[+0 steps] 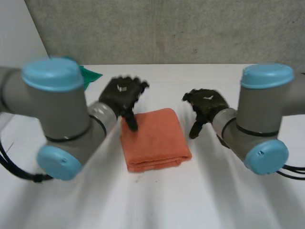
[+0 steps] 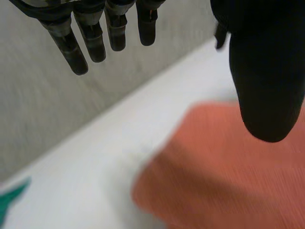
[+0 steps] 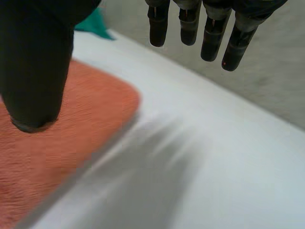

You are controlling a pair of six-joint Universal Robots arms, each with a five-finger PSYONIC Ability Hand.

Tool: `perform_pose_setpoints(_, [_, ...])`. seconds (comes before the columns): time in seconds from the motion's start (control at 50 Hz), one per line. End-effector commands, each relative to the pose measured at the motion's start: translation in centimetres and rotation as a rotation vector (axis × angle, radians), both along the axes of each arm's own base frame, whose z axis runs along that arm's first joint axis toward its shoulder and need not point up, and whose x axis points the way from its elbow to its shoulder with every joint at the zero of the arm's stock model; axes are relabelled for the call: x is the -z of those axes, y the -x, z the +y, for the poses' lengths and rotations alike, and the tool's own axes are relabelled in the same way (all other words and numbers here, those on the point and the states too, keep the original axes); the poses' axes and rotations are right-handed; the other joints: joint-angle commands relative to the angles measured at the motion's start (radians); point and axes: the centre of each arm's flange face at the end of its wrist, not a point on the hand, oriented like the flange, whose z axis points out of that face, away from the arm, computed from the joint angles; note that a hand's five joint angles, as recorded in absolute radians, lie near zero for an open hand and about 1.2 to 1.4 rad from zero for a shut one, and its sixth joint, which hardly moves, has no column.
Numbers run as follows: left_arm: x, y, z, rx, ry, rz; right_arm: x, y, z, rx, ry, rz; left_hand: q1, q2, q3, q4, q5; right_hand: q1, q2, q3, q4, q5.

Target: Fold the laundry.

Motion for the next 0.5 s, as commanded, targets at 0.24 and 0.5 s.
perform_pose_setpoints(0.24, [-7.2, -1.4, 3.8, 0.266, -0.004, 0.076, 4.7, 2.3, 3.9, 0.127, -0.251, -0.235, 0.015, 0.003, -0.003, 0.004, -0.014, -0.024, -0.032, -0.036, -0.057, -0.07])
perform_pose_setpoints(0.5, [-6.9, -1.4, 3.8, 0.264, -0.022, 0.086, 8.3, 0.6, 3.2, 0.11, -0.34, -0.255, 0.009, -0.003, -0.009, -0.002, -0.02, 0.03, 0.022, 0.018, -0.002, -0.016])
